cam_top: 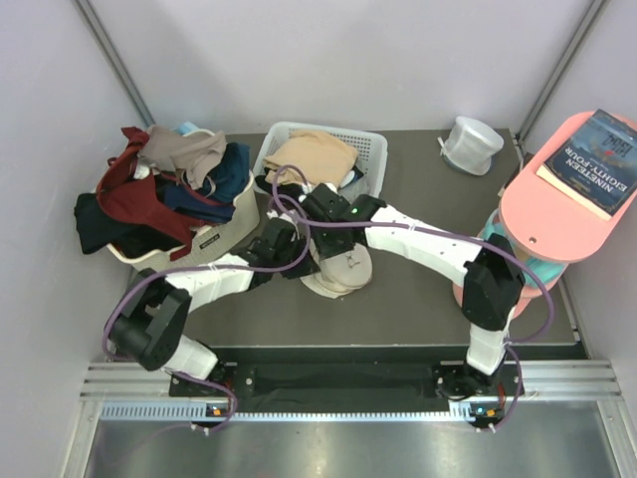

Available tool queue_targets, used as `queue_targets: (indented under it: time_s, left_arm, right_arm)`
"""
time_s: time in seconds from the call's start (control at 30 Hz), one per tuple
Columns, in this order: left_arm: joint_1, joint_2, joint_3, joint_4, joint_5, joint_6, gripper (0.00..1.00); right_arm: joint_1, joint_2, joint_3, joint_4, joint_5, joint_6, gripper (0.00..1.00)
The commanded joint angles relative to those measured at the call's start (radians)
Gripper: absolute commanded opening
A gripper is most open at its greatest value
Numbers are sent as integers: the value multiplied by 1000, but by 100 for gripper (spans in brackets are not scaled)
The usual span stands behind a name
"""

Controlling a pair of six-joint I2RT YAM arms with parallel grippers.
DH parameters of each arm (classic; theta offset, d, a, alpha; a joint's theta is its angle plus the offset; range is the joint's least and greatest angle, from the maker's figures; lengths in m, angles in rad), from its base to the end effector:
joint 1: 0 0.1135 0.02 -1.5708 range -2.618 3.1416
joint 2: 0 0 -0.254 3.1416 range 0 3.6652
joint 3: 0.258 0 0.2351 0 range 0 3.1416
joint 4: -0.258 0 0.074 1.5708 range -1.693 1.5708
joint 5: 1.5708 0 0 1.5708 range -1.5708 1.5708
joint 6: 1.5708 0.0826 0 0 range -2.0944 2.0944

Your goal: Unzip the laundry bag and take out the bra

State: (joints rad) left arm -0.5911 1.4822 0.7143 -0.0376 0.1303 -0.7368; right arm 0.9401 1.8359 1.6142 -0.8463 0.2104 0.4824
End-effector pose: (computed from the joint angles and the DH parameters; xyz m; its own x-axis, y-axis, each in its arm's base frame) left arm 0.2520 -0.1821 0.1393 -0.8650 -0.2218 -0.4501 0.0622 0.8426 -0.5349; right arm 0.2475 0.3097 0.2315 -0.7966 -0.3217 -0.5118 -0.4074 0.9112 0.0614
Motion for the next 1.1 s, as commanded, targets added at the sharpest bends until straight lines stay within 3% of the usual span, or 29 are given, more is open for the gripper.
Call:
queue_targets:
  time_s: [0.0, 0.13, 0.23, 0.33, 0.5, 0.63, 0.83, 1.07]
  left_arm:
    - [-3, -123, -10, 42, -24, -22, 54]
    - [2, -218, -27, -65, -89, -36, 87]
    - [8, -330, -36, -169, -168, -49, 99]
    - [14, -440, -49, -249, -253, -65, 99]
    - [14, -600, -50, -386, -362, -55, 99]
    - [14, -700, 43, -473, -434, 16, 99]
    - [14, -712, 223, -616, -569, 102, 99]
    - [14, -708, 270, -659, -580, 117, 99]
  right_arm:
    - [6, -70, -48, 130, -86, 4, 57]
    - [-6, -148, -114, 176, -108, 13, 84]
    - [-23, -220, -166, 179, -94, 21, 95]
    - [-49, -320, -240, 194, -91, 36, 100]
    - [-101, -515, -434, 257, -94, 39, 100]
    - [-149, -664, -560, 308, -54, 50, 100]
    - [-179, -877, -645, 322, 30, 59, 100]
    - [-188, -911, -666, 322, 37, 55, 100]
